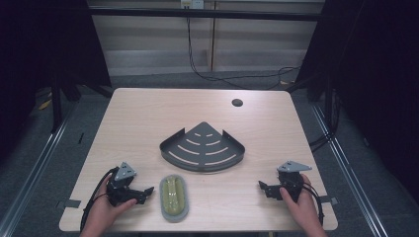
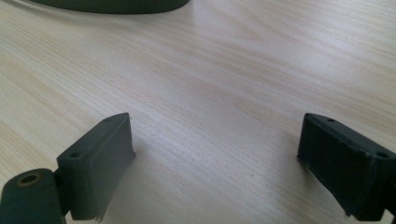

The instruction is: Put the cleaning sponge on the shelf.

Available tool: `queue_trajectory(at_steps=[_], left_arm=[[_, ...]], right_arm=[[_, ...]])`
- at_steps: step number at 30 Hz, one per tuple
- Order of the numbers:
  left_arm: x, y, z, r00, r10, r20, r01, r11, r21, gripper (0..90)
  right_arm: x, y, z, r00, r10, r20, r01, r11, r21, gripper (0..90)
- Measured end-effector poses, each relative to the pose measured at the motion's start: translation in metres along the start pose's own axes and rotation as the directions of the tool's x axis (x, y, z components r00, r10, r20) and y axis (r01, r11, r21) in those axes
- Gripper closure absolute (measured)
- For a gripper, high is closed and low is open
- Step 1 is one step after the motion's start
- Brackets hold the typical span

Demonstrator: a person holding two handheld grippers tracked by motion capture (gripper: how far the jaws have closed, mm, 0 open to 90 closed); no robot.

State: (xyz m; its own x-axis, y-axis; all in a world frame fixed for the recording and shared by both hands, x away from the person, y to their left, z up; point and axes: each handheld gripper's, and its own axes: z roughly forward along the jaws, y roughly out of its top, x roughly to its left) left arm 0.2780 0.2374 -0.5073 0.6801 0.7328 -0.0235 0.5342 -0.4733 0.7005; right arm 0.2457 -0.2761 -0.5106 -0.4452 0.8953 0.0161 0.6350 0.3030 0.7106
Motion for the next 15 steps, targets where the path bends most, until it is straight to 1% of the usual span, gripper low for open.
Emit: queue_trajectory(at_steps=[3,5,6,8,9,10,11,12,13,14,15], left_arm=[[-0.002,0.003,-0.001,0.9999,-0.006,-0.015,0.007,0.9994,0.035,7.1],[-0.002,0.006,-0.003,0.9998,-0.008,-0.016,0.009,0.9981,0.061,8.8],[-0.002,0.008,-0.004,0.9999,-0.010,-0.013,0.011,0.9966,0.081,9.9],[-0.001,0.011,-0.007,0.9993,-0.034,-0.017,0.035,0.9937,0.106,16.2],[-0.001,0.011,-0.007,0.9993,-0.034,-0.017,0.035,0.9937,0.106,17.1],[0.000,0.013,-0.008,0.9974,-0.071,-0.010,0.072,0.9894,0.126,17.1],[0.002,0.016,-0.010,0.9943,-0.106,0.002,0.105,0.9818,0.159,17.6],[0.002,0.019,-0.011,0.9912,-0.133,-0.001,0.131,0.9762,0.173,20.7],[0.002,0.022,-0.013,0.9902,-0.140,0.000,0.137,0.9716,0.193,21.2],[0.004,0.031,-0.019,0.9856,-0.169,0.002,0.164,0.9576,0.237,21.7],[0.004,0.035,-0.023,0.9819,-0.189,0.002,0.182,0.9483,0.260,22.1]], right_arm=[[0.000,0.000,0.000,1.0000,0.001,0.000,-0.001,1.000,0.000,9.7],[0.000,0.000,0.000,1.0000,0.000,0.000,0.000,1.000,0.000,9.7],[0.000,0.000,0.000,1.0000,0.000,0.000,0.000,1.000,0.000,9.7],[0.000,0.000,0.000,1.0000,0.000,0.000,0.000,1.000,0.000,9.7],[0.000,0.000,0.000,1.0000,0.000,0.000,0.000,1.000,0.000,9.7],[0.000,0.000,0.000,1.0000,0.000,0.000,0.000,1.000,0.000,9.7],[0.000,0.000,0.000,1.0000,0.001,0.000,-0.001,1.000,0.000,9.7],[0.000,0.000,0.000,1.0000,0.000,0.000,0.000,1.000,0.000,9.7],[0.000,0.000,0.000,1.0000,0.001,0.000,-0.001,1.000,0.000,9.7],[0.000,0.000,0.000,1.0000,0.001,0.000,-0.001,1.000,0.000,9.7],[0.000,0.000,0.000,1.0000,0.000,0.000,0.000,1.000,0.000,9.7]])
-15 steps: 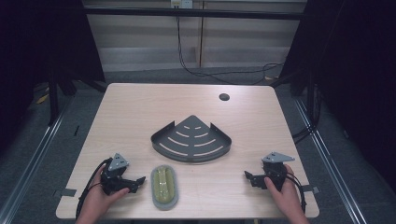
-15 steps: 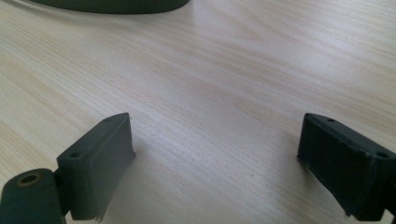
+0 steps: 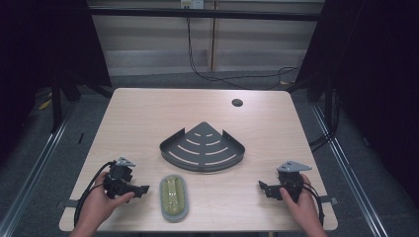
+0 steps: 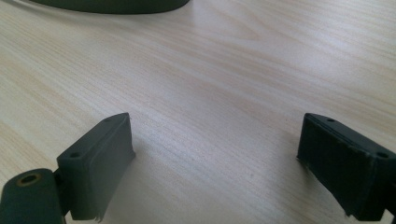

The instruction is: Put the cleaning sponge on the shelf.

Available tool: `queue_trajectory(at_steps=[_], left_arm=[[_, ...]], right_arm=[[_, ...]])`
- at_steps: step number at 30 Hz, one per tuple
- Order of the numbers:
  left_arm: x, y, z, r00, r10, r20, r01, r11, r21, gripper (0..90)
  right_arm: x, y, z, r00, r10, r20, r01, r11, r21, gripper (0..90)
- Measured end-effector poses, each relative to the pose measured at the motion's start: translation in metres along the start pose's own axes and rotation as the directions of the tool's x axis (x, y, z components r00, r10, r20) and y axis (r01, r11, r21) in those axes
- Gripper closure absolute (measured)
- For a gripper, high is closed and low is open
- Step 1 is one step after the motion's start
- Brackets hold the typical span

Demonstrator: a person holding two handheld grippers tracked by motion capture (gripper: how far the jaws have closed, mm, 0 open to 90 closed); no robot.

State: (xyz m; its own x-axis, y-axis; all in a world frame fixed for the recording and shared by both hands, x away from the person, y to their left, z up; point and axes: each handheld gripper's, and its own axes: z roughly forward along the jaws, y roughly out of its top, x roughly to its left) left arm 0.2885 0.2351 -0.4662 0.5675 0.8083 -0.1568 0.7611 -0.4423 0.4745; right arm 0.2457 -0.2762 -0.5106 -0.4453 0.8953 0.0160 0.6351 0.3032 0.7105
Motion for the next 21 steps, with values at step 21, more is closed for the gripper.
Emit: queue_trajectory(at_steps=[21], left_arm=[[-0.039,0.064,-0.023,0.9907,-0.130,0.038,0.116,0.9590,0.258,30.4]], right_arm=[[0.000,0.000,0.000,1.0000,0.001,0.000,-0.001,1.000,0.000,9.7]])
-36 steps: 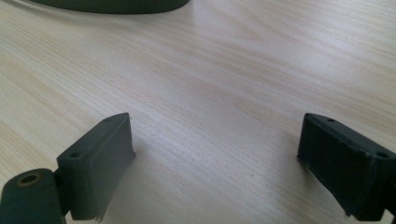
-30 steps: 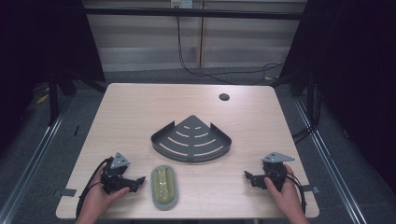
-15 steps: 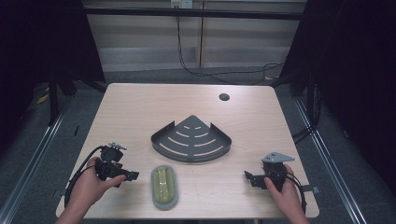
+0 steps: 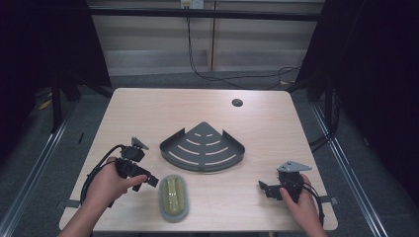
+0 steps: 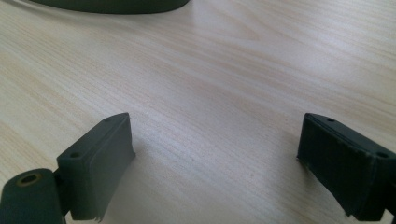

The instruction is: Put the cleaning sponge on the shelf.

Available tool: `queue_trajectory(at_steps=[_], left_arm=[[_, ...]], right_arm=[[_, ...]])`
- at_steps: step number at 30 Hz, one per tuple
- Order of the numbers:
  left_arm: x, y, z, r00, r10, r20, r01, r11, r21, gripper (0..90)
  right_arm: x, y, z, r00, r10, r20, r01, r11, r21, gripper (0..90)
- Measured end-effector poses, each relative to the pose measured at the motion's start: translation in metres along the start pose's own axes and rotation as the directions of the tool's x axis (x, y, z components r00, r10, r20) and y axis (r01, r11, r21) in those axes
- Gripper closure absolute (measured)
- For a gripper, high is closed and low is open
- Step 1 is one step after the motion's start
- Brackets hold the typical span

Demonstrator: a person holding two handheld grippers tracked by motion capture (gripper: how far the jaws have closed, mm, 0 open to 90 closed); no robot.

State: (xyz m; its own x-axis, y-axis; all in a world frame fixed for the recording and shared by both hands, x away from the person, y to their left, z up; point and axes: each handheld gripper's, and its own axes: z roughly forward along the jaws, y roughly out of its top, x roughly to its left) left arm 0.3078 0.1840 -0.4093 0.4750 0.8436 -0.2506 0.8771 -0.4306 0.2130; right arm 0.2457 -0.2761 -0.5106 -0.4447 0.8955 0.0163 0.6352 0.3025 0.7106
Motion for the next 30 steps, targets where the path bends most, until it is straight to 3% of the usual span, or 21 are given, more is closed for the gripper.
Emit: queue_trajectory(at_steps=[10,24,30], left_arm=[[-0.017,0.014,0.000,0.9988,-0.048,0.009,0.048,0.9978,0.046,32.9],[-0.042,0.020,0.019,0.9974,-0.071,0.014,0.069,0.9903,0.121,35.2],[-0.054,0.023,0.028,0.9977,-0.067,-0.002,0.066,0.9852,0.158,36.6]], right_arm=[[0.000,0.000,0.000,1.0000,0.000,0.000,0.000,1.000,0.000,9.7],[0.001,0.000,0.000,0.9999,0.007,0.008,-0.007,1.000,0.000,9.7],[0.001,0.000,0.000,0.9999,0.008,0.008,-0.008,1.000,0.000,9.7]])
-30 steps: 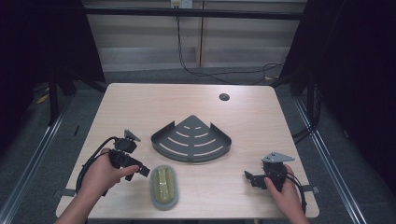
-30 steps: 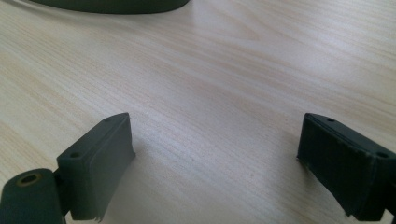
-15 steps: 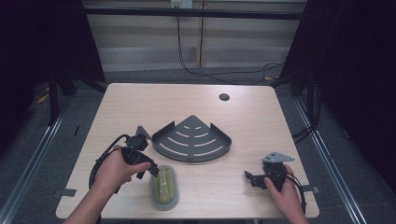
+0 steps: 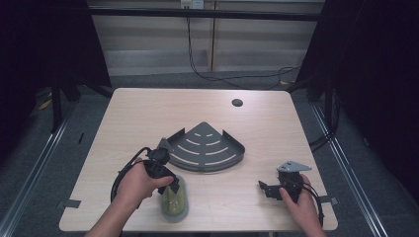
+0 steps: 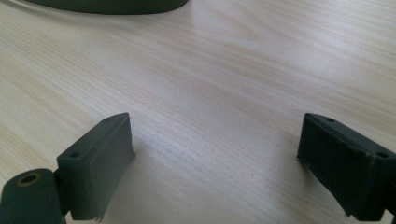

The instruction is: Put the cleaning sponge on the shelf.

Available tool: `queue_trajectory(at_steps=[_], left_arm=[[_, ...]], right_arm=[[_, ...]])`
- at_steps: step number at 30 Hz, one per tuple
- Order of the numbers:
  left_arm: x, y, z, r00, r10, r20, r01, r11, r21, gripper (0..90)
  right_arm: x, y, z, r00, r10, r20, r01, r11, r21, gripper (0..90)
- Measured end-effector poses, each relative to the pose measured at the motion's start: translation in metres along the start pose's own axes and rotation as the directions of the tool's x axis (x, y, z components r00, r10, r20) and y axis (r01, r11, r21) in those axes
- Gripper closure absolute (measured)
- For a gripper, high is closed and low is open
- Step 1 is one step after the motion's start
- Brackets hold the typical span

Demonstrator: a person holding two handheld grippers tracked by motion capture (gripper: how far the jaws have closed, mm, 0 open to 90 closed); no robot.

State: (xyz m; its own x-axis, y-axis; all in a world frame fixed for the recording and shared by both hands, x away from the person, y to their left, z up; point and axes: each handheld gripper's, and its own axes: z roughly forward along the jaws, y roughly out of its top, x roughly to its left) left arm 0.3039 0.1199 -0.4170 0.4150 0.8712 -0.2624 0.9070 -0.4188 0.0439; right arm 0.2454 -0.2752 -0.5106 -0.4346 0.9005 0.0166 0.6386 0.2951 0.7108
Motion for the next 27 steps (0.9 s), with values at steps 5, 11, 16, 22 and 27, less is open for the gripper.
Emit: queue_trajectory(at_steps=[5,11,16,22,27], left_arm=[[-0.001,0.001,0.005,1.0000,-0.006,-0.001,0.006,1.0000,0.006,39.5],[-0.001,0.002,0.007,1.0000,0.007,0.002,-0.007,0.9997,0.022,49.9],[-0.002,0.002,0.006,0.9995,0.026,-0.020,-0.026,0.9992,0.030,61.1],[0.001,0.003,0.001,0.9990,0.032,-0.030,-0.031,0.9989,0.034,71.7],[0.004,0.003,-0.006,0.9980,0.051,-0.037,-0.051,0.9987,0.011,72.4]], right_arm=[[0.000,0.000,0.000,1.0000,0.000,-0.001,0.000,1.000,0.000,9.7],[0.000,0.000,0.000,1.0000,-0.003,0.000,0.003,1.000,0.001,9.7],[0.000,0.000,0.000,1.0000,-0.003,-0.001,0.003,1.000,0.001,9.7],[0.000,0.000,0.000,1.0000,-0.003,-0.001,0.003,1.000,0.001,9.7],[0.000,0.000,0.000,1.0000,-0.003,-0.001,0.003,1.000,0.001,9.7]])
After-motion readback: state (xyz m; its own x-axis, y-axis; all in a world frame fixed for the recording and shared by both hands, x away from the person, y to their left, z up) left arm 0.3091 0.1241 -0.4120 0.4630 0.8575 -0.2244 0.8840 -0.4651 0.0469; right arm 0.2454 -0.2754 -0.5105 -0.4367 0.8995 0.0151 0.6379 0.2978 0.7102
